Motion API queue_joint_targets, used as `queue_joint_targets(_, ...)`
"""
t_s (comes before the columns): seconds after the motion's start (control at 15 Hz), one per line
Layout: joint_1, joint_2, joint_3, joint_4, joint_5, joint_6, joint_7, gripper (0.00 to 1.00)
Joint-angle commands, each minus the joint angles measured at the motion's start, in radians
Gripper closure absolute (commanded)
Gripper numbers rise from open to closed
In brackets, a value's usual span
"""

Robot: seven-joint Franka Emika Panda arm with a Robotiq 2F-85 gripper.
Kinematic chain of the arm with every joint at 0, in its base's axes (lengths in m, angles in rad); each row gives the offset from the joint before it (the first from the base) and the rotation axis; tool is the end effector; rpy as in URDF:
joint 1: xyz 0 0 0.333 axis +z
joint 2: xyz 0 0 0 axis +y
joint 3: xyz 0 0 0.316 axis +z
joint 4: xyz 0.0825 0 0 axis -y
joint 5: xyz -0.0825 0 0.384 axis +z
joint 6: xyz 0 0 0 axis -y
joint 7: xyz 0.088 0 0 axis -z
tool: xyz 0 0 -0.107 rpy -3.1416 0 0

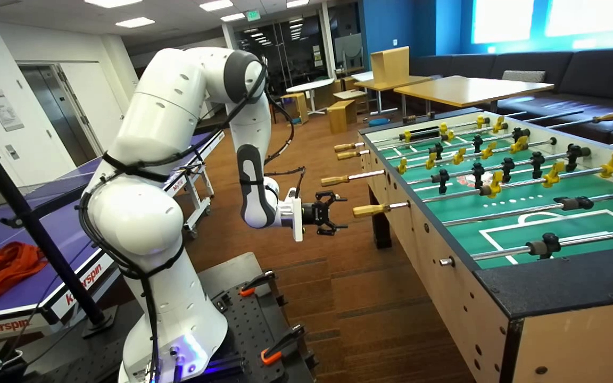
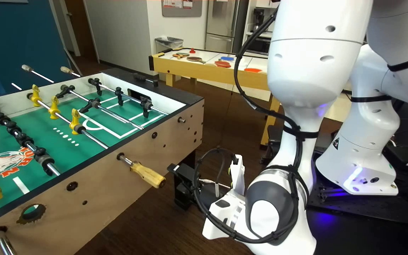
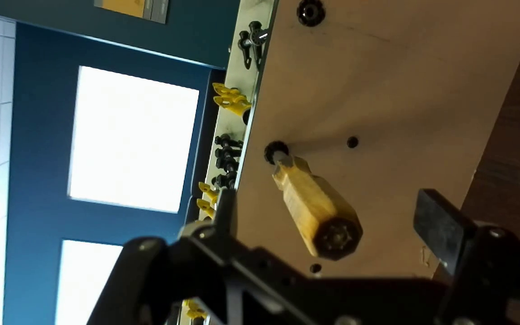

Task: Rotate the third rod anticlockwise

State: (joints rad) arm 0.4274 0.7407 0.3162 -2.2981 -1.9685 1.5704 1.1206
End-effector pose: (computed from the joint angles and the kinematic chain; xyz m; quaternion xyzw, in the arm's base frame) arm 0.3813 0.2474 0.0504 0.5992 0.4619 0.2584 0.6007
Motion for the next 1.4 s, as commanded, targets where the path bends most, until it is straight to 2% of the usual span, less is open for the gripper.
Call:
queue_joint_targets(0.0,0.012,0.088,0.008,0.045,-0.026,-0.145,0.060,0.00)
queue_joint_targets(0.2,0.017,0.154,0.013,0.089,-0.016,-0.250,0.083,0.00)
queue_joint_targets(0.4,0.008,0.208,0.016,0.136,-0.029,-0.294,0.088,0.00)
queue_joint_targets(0.87,-0.020,0.257,0.013,0.210,-0.101,-0.266,0.088,0.00)
queue_joint_targets(1.33,-0.042,0.269,0.016,0.247,-0.115,-0.259,0.085,0.00)
